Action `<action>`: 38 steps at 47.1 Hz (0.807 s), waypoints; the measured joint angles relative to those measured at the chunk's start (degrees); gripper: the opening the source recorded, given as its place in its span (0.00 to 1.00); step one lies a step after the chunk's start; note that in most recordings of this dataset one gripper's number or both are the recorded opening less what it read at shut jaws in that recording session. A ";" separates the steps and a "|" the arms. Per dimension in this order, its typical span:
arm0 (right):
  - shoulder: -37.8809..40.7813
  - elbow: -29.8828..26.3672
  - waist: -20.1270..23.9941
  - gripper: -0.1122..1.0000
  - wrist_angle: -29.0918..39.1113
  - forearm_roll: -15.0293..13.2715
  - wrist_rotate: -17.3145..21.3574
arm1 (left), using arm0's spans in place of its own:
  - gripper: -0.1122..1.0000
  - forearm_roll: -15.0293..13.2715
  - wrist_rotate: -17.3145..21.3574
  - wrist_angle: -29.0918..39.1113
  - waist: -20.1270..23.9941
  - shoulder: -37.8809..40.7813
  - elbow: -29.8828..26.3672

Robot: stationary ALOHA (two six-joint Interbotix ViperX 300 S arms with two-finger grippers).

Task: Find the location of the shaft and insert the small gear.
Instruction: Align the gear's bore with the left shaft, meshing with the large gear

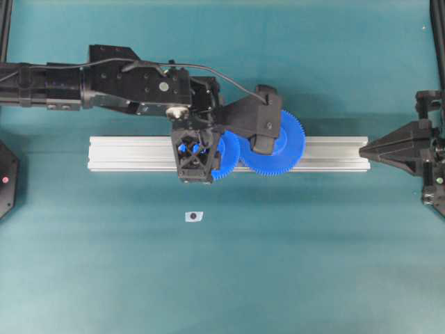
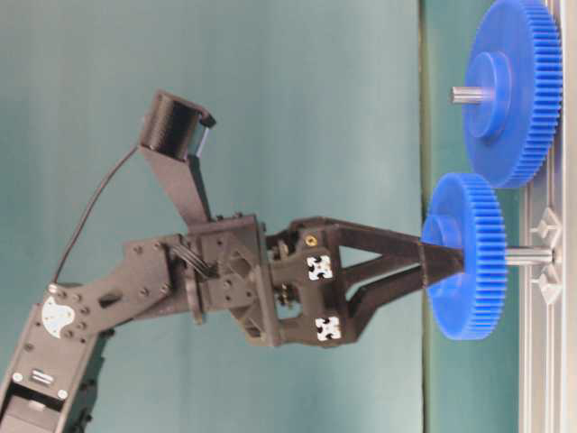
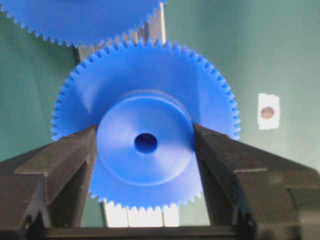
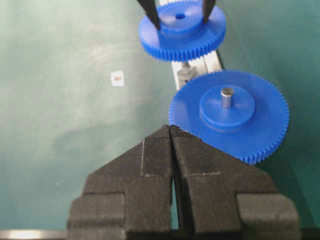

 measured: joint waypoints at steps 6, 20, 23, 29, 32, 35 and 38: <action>0.00 0.00 0.00 0.10 0.00 0.00 0.00 | 0.68 0.00 0.00 -0.18 0.00 0.00 0.09; 0.00 0.00 0.00 0.10 0.00 0.09 0.00 | 0.68 0.00 0.00 0.26 0.00 0.26 -0.97; 0.00 0.00 0.00 0.10 -0.09 0.00 0.00 | 0.68 0.00 0.00 0.35 0.00 0.26 -1.23; -0.09 0.00 0.00 0.10 0.00 0.00 0.00 | 0.68 0.00 -0.09 0.35 0.00 0.26 -1.32; 0.00 0.00 -0.09 0.10 -0.09 0.00 0.00 | 0.68 0.00 -0.09 0.44 0.00 0.26 -1.32; -0.09 0.00 0.00 0.10 0.00 0.00 0.00 | 0.68 0.00 -0.26 0.53 0.00 0.26 -1.32; 0.00 0.00 0.00 0.10 -0.09 0.00 0.00 | 0.68 0.00 -0.35 0.53 0.00 0.26 -1.32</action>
